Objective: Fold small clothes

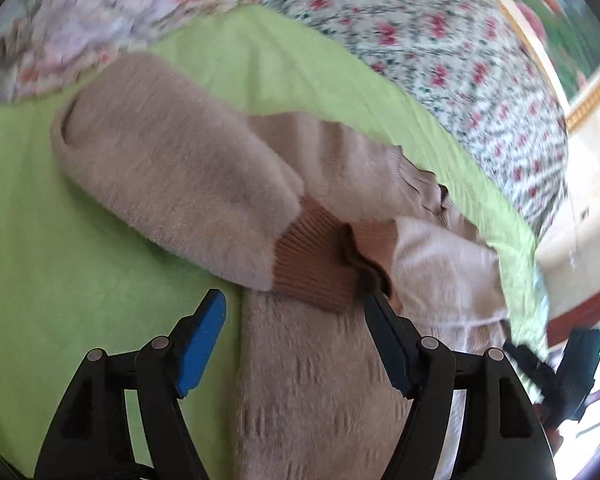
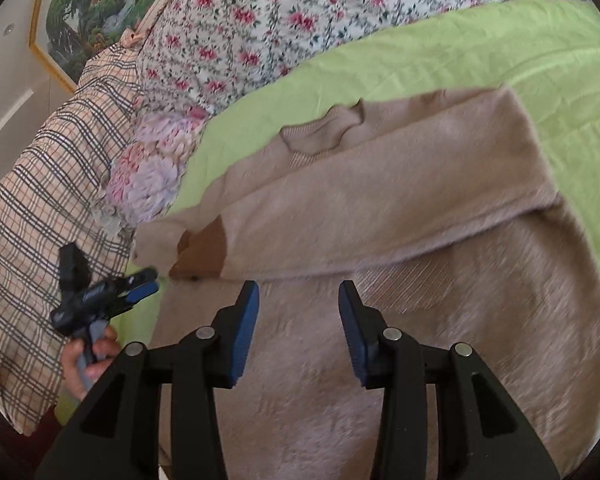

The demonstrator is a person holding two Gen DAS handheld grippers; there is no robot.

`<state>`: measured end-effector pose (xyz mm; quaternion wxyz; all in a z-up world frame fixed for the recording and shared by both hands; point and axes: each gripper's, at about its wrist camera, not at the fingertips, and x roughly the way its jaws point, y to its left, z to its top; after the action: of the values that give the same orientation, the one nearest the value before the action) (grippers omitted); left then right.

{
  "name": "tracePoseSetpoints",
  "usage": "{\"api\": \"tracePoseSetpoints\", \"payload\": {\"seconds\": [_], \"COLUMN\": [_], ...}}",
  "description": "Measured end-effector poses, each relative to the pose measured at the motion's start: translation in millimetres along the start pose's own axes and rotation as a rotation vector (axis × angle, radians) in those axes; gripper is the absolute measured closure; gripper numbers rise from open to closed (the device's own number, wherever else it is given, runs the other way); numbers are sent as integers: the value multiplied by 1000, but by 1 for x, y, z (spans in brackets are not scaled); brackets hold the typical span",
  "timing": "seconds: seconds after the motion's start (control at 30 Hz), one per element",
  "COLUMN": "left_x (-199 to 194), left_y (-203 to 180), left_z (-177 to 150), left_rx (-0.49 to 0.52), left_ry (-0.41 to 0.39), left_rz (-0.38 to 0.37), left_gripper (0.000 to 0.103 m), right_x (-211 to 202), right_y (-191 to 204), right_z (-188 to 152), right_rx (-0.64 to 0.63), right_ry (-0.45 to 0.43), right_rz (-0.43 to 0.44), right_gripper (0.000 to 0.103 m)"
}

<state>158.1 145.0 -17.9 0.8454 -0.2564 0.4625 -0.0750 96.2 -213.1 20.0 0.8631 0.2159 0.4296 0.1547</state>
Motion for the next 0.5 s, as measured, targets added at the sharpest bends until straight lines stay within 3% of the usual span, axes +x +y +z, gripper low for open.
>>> {"api": "tracePoseSetpoints", "payload": {"seconds": [0.1, 0.13, 0.17, 0.2, 0.23, 0.3, 0.33, 0.5], "left_x": [11, 16, 18, 20, 18, 6, 0, -48], "left_y": [10, 11, 13, 13, 13, 11, 9, -23], "left_z": [9, 11, 14, 16, 18, 20, 20, 23], "left_rx": [-49, -56, -63, -67, -66, -53, -41, 63], "left_ry": [-4, -10, -18, -18, -30, -65, -81, -188], "left_rz": [-7, -4, -8, -2, 13, -8, -11, -52], "left_gripper": [34, 44, 74, 87, 91, 94, 100, 101], "right_x": [5, 7, 9, 11, 11, 12, 12, 9], "right_y": [0, -1, -2, -3, -3, -4, -4, 0], "right_z": [-3, -2, -2, -2, -2, -1, -1, -2], "right_rx": [10, 15, 17, 19, 19, 18, 18, 24], "right_ry": [8, 10, 12, 16, 15, 7, 4, -15], "right_rz": [-5, -7, -11, -14, -16, -14, -10, 21], "right_gripper": [60, 60, 60, 60, 60, 60, 60, 60]}}
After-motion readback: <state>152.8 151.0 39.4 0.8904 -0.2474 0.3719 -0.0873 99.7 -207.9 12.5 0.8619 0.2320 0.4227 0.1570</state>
